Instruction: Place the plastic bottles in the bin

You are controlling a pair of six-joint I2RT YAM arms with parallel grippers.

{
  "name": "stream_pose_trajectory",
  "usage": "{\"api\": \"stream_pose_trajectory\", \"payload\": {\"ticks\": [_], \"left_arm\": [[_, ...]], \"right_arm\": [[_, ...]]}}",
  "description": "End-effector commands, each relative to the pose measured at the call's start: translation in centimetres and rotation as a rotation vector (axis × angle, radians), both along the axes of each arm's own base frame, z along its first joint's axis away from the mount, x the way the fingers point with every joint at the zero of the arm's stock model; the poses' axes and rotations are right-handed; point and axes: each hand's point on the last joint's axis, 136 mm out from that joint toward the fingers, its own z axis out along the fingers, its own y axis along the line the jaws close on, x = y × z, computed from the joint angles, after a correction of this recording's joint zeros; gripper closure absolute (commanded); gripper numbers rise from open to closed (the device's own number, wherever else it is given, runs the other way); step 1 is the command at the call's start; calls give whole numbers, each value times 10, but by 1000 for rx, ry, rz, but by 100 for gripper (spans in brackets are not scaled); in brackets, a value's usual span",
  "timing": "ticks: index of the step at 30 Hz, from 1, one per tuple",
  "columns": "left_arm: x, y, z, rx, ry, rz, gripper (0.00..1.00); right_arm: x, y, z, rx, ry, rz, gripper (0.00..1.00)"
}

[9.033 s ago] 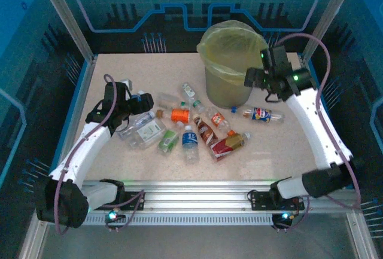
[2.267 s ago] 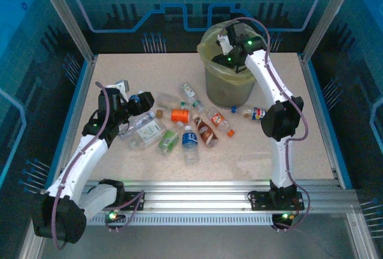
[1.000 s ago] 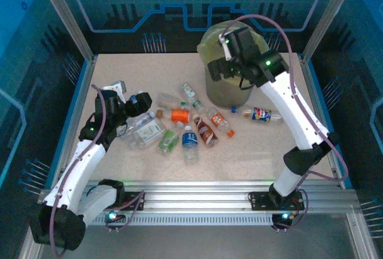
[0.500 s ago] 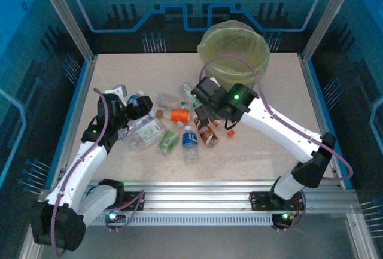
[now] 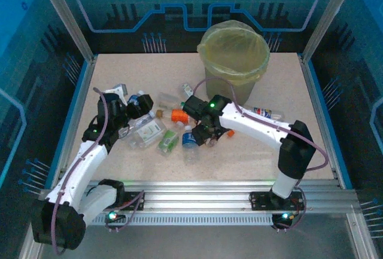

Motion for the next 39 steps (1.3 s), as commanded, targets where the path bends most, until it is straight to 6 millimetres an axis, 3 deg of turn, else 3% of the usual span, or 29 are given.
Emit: {"api": "stream_pose_trajectory", "payload": {"ticks": [1, 19, 39], "left_arm": [[1, -3, -5, -31, 12, -9, 1], [0, -3, -8, -32, 21, -13, 1], [0, -4, -9, -30, 24, -18, 1]], "right_arm": [[0, 15, -20, 56, 73, 31, 14], [24, 11, -64, 34, 119, 1, 31], [31, -6, -94, -57, 131, -43, 30]]}}
